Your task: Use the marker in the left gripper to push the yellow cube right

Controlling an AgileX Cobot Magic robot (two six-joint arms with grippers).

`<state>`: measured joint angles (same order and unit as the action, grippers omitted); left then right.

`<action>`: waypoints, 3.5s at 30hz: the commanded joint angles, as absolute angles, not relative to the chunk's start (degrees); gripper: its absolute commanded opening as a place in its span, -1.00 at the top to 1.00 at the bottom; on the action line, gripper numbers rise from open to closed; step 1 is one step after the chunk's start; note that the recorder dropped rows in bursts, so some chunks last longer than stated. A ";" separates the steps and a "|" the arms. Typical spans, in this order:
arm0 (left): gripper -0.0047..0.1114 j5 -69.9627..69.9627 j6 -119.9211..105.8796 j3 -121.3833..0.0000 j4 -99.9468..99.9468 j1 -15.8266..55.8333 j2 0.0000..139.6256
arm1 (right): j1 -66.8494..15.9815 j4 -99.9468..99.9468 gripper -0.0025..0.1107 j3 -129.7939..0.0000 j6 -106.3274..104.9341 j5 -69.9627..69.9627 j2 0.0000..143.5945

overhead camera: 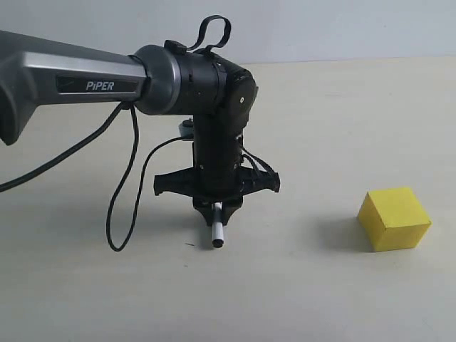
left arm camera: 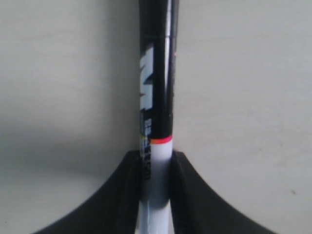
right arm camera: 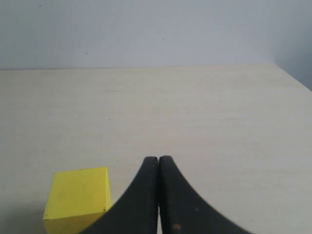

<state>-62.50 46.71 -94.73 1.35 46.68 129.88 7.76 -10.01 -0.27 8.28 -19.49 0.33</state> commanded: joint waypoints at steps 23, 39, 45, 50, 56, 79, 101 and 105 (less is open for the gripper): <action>-0.15 -60.79 25.53 -94.61 4.17 46.26 118.50 | 8.11 -10.50 0.96 0.00 8.18 -19.09 0.00; 0.92 -34.57 11.50 -82.79 4.27 46.26 102.57 | 8.11 -10.50 0.96 0.00 8.18 -19.09 0.00; 0.92 -17.63 10.64 -68.52 4.06 46.26 96.90 | 8.11 -10.50 0.96 0.00 8.18 -19.09 0.00; 0.92 -3.25 11.60 -54.61 4.06 46.26 91.25 | 8.11 -10.50 0.96 0.00 8.18 -19.09 0.00; 0.92 12.69 11.93 -37.42 4.06 45.61 80.74 | 8.11 -10.50 0.96 0.00 8.18 -19.09 0.00; 0.92 7.76 11.09 -18.05 4.60 44.47 59.13 | 8.11 -10.50 0.96 0.00 8.18 -19.09 0.00; 0.92 -7.93 4.57 -18.05 3.63 16.43 35.36 | 8.11 -10.50 0.96 0.00 8.12 -19.09 0.00; 0.92 -9.03 2.75 -18.05 3.63 9.44 25.65 | 8.11 -10.50 0.96 0.00 8.12 -19.09 0.00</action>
<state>-7.76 4.22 -18.16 3.97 13.45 31.34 7.76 -10.01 -0.27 8.28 -19.49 0.33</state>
